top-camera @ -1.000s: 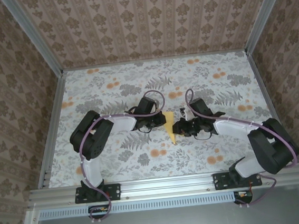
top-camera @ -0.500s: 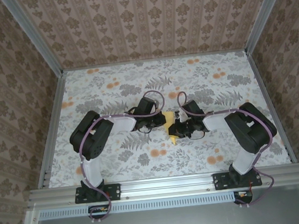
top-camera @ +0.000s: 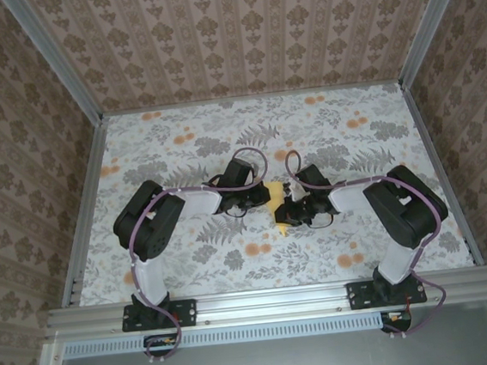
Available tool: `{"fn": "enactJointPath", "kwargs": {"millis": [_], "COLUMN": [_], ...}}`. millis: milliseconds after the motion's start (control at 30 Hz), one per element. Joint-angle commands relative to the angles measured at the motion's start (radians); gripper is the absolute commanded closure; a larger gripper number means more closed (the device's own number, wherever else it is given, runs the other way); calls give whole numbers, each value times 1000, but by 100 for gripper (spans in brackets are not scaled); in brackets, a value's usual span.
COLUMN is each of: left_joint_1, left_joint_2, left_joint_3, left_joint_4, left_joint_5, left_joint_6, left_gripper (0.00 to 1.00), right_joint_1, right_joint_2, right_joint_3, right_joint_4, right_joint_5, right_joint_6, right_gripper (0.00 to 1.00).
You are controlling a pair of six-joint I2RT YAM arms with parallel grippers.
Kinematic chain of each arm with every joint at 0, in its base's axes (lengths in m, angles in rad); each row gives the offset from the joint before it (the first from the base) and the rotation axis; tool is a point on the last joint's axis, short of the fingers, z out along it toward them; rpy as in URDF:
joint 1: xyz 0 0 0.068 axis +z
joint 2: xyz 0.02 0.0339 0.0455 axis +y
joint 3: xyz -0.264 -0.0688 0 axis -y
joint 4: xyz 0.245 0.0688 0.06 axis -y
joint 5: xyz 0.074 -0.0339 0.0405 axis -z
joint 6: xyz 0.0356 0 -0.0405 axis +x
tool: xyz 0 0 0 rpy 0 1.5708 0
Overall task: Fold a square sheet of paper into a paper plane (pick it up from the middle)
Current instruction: Fold the wing for the fifth time at the center of the table.
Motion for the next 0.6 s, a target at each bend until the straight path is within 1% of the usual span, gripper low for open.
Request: {"fn": "enactJointPath", "kwargs": {"millis": [0, 300, 400, 567], "left_joint_1": [-8, -4, -4, -4], "left_joint_2": [52, 50, 45, 35], "left_joint_3": [-57, -63, -64, -62], "left_joint_4": [-187, -187, -184, -174], "left_joint_5": [-62, -66, -61, -46], "left_joint_6": [-22, -29, -25, -18], "left_gripper": [90, 90, 90, 90], "right_joint_1": [28, 60, 59, 55], "right_joint_2": [-4, -80, -146, -288], "right_joint_3": [-47, -124, -121, -47], "right_joint_4": [-253, -339, -347, -325], "right_joint_5": [35, 61, 71, 117], "right_joint_6": [-61, -72, -79, -66], "right_gripper": [91, 92, 92, 87]}}
